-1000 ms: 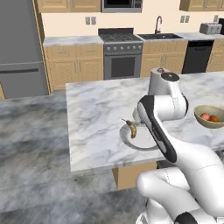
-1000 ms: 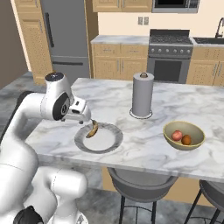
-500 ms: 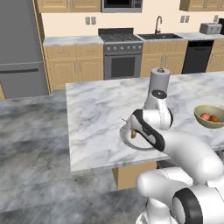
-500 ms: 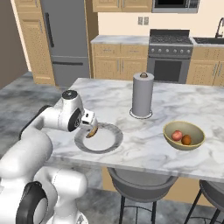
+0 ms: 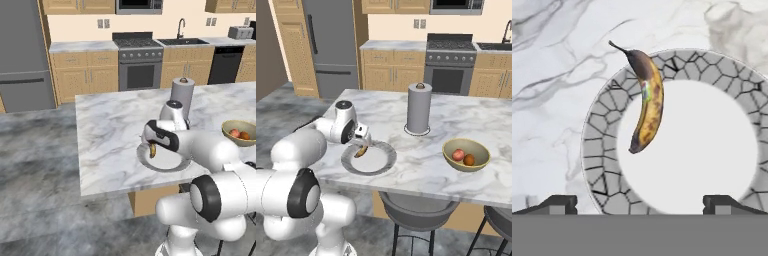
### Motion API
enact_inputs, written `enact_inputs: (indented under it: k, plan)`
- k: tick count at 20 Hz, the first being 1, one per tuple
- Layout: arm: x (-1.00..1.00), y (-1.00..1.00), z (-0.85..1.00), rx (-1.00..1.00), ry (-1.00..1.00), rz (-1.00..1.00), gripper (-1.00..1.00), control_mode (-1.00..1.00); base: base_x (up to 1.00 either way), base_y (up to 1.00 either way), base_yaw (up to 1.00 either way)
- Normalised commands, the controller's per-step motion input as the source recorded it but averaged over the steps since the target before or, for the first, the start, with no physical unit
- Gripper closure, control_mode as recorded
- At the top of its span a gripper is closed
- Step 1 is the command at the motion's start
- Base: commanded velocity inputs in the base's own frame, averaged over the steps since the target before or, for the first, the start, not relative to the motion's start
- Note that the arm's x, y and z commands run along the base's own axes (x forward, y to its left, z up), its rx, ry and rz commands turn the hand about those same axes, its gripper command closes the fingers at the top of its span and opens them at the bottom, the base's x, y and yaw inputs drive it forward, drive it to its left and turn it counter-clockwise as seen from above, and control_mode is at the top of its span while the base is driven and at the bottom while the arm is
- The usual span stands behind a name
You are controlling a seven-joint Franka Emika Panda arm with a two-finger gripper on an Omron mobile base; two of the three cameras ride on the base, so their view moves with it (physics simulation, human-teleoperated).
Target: Take the fruits from the plate on the dining counter and place two fruits in each bowl.
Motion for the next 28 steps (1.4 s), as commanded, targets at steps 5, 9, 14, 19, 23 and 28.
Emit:
enact_inputs:
  k: [5, 9, 14, 19, 23, 28]
  plan:
    - [0.18, -0.02, -0.07, 0.0, 0.19, 0.0, -1.0, -1.0, 0.0, 0.0, 0.0]
    - [0.33, -0.02, -0.35, 0.0, 0.1, 0.0, -1.0, -1.0, 0.0, 0.0, 0.0]
    - [0.18, -0.08, -0.68, 0.0, 0.0, 0.0, -1.0, -1.0, 0.0, 0.0, 0.0]
    - [0.11, -0.01, -0.41, 0.0, 0.0, 0.0, -1.0, -1.0, 0.0, 0.0, 0.0]
    - [0.11, 0.0, -0.16, 0.0, 0.02, 0.0, -1.0, -1.0, 0.0, 0.0, 0.0]
    - [0.3, 0.0, -0.05, 0.0, 0.01, 0.0, -1.0, -1.0, 0.0, 0.0, 0.0]
